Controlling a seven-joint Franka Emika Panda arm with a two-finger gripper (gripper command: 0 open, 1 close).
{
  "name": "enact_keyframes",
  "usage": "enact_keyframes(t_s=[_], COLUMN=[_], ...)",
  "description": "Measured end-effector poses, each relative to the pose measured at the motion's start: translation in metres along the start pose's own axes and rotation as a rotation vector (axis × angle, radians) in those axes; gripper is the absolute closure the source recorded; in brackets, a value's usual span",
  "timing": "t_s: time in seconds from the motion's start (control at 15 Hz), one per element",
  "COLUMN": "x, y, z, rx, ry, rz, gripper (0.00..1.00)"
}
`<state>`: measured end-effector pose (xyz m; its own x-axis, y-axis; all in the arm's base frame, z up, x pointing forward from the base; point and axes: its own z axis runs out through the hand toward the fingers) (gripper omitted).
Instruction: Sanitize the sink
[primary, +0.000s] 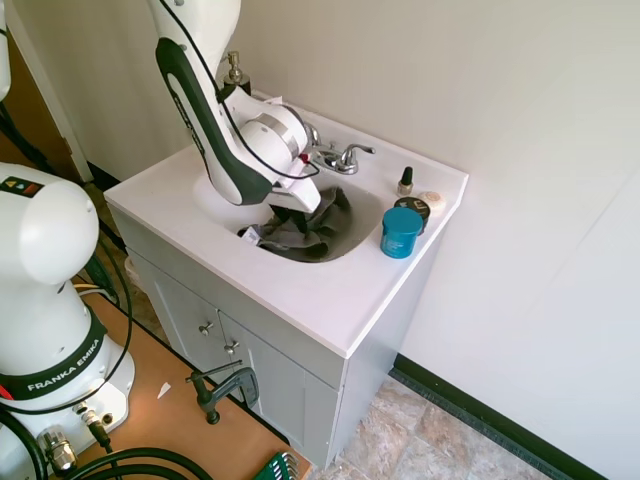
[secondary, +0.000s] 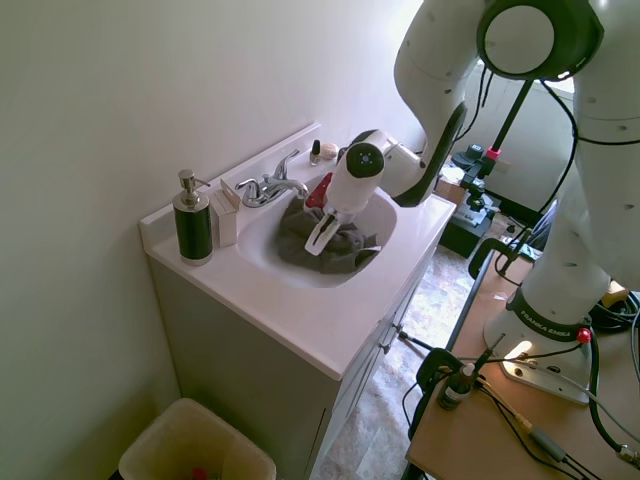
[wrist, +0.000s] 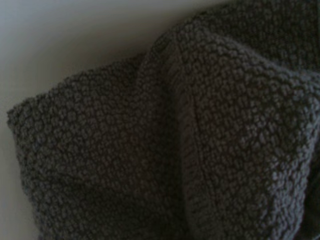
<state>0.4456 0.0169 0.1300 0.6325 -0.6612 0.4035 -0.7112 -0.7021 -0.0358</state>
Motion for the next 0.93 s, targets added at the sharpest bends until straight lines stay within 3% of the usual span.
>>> enact_keyframes(t_s=[0.47, 0.93], x=[-0.021, -0.026], y=[-0.03, -0.068], z=[0.003, -0.022], rx=[0.013, -0.009], ry=[-0.132, -0.356], rz=[0.247, 0.416], gripper=[1.0, 1.0])
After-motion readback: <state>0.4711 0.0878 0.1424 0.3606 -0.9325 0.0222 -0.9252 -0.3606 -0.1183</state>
